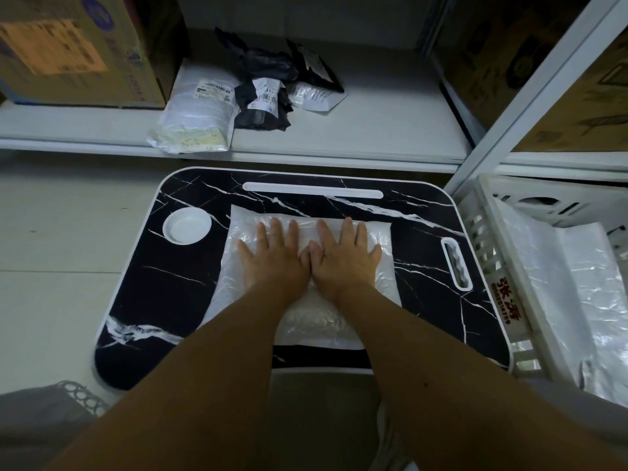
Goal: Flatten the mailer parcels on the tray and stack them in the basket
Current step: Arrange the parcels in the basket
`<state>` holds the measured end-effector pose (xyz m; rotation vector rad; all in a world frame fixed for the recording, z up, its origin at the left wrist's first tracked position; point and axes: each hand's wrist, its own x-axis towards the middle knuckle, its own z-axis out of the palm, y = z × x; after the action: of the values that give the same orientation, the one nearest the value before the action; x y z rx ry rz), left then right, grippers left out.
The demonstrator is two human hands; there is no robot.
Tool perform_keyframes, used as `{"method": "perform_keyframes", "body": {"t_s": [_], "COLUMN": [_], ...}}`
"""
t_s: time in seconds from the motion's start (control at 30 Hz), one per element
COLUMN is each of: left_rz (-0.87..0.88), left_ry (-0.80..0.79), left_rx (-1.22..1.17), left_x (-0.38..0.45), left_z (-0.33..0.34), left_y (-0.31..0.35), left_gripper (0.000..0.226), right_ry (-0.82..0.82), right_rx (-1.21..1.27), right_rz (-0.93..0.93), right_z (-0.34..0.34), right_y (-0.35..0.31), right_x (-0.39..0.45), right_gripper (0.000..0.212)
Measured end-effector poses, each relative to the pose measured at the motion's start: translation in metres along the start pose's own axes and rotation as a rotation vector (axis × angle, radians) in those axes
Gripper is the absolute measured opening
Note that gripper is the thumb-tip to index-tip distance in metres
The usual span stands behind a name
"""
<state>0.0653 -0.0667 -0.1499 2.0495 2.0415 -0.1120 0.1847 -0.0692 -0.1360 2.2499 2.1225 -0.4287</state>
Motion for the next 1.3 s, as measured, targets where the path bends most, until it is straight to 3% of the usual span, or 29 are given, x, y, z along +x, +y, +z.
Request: {"method": "perform_keyframes", "body": {"t_s": [0.17, 0.3, 0.4, 0.5, 0.57, 0.83, 1.03, 1.3], "left_rz": [-0.037, -0.234, -0.324, -0.136, -0.032, 0.063, 0.037, -0.248], "left_ry": [-0.011, -0.179, -0.209, -0.021, 0.010, -0.005, 0.057, 0.159], "left_rx": [-0.043, 0.019, 0.062, 0.077, 0.026, 0.038, -0.001, -0.089], "left_x": [0.003, -0.009, -0.023, -0.048, -0.067, -0.088, -0.089, -0.094], "left_z": [-0.009, -0.022, -0.028, -0.020, -0.010, 0.016, 0.022, 0.032], "left_y": [-0.008, -0.018, -0.015, 0.001, 0.007, -0.007, -0.012, -0.009], "left_gripper": [0.083, 0.090, 0.083, 0.069, 0.065, 0.061, 0.066, 0.077], "right_ry": [0.029, -0.049, -0.047, 0.049, 0.066, 0.111, 0.166, 0.184], "right_rx": [0.033, 0.088, 0.049, 0.029, 0.066, 0.016, 0.045, 0.116], "right_rz": [0.064, 0.214, 0.328, 0.263, 0.181, 0.017, 0.016, 0.140], "right_z": [-0.004, -0.009, -0.013, -0.008, 0.002, 0.036, 0.043, 0.040], "right_y": [0.002, 0.016, 0.014, -0.009, -0.019, 0.008, 0.009, 0.023], "right_x": [0.004, 0.000, -0.013, -0.036, -0.054, -0.082, -0.081, -0.086], "right_gripper": [0.076, 0.096, 0.084, 0.063, 0.056, 0.059, 0.064, 0.066]}}
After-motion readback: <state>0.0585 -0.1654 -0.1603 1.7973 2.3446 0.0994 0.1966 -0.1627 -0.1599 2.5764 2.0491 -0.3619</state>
